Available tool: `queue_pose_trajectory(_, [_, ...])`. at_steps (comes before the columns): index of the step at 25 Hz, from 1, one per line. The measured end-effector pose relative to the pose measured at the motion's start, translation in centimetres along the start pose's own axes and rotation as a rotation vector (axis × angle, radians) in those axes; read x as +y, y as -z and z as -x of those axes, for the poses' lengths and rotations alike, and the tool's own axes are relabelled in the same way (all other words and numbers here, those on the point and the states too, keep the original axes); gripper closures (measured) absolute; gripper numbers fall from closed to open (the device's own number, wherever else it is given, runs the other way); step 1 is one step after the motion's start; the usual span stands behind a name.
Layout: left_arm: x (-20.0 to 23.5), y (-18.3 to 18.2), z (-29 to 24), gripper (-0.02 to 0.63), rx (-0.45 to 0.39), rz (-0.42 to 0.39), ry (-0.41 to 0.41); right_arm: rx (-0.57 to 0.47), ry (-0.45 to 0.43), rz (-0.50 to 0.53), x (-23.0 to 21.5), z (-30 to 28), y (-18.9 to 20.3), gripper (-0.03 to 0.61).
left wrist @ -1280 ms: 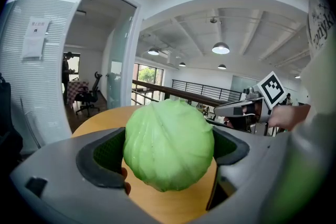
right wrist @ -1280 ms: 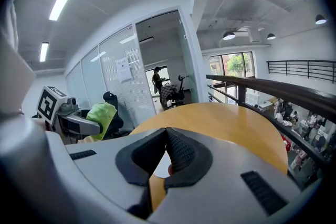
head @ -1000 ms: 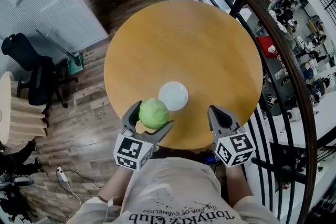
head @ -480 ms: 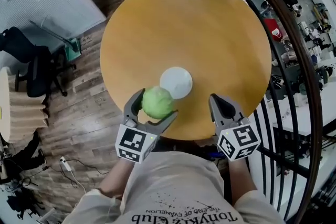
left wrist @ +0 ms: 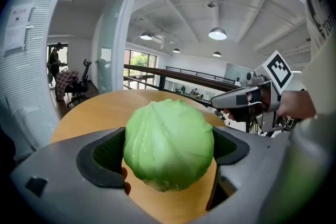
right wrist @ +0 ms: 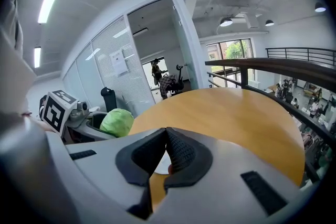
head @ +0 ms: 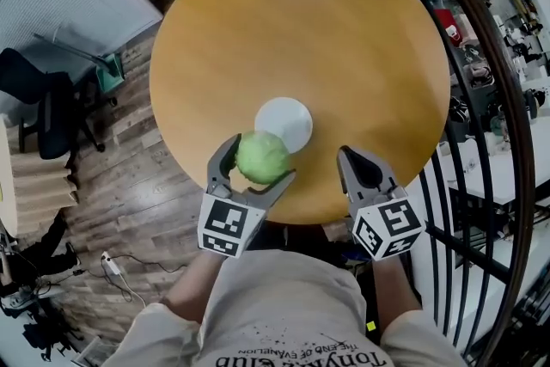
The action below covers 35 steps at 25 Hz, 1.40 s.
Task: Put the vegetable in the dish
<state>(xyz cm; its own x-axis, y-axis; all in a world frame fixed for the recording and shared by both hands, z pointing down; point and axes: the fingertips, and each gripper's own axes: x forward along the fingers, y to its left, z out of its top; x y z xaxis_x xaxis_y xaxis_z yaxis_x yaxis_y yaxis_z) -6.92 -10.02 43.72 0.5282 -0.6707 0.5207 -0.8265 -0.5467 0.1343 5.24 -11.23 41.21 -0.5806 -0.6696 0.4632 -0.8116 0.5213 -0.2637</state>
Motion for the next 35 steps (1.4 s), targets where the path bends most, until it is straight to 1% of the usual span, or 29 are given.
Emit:
queue_pose_trajectory(8, [0.2,1.8,-1.6,0.126,0.052,-0.018,0.025,0.012,0.015,-0.025,-0.6,-0.8,1.1,0.557])
queue_pose_trajectory(15, [1.2,2.8,-3.2,0.126,0.081,-0.018,0.027,0.019,0.018,-0.048,-1.0,-1.7,1.8,0.557])
queue_pose_trajectory(20, [1.5,3.9,-4.5,0.126,0.109,-0.044,0.023,0.03,0.023,-0.057,-1.6,-2.2,2.9,0.557])
queue_pose_trajectory(23, [1.4,4.4,-5.2,0.126,0.123,-0.046,0.025,0.034,0.023,-0.062,-1.9,-2.3,3.4,0.557])
queue_pose_trajectory(28, [1.8,4.8,-6.4,0.126,0.136,-0.055,0.028,0.041,0.019,-0.072,-2.0,-2.7,4.0,0.556])
queue_pose_trajectory(35, [2.1,5.2,-8.2,0.126,0.168,-0.09,0.022,0.052,0.018,-0.087,-2.5,-2.7,4.8,0.556])
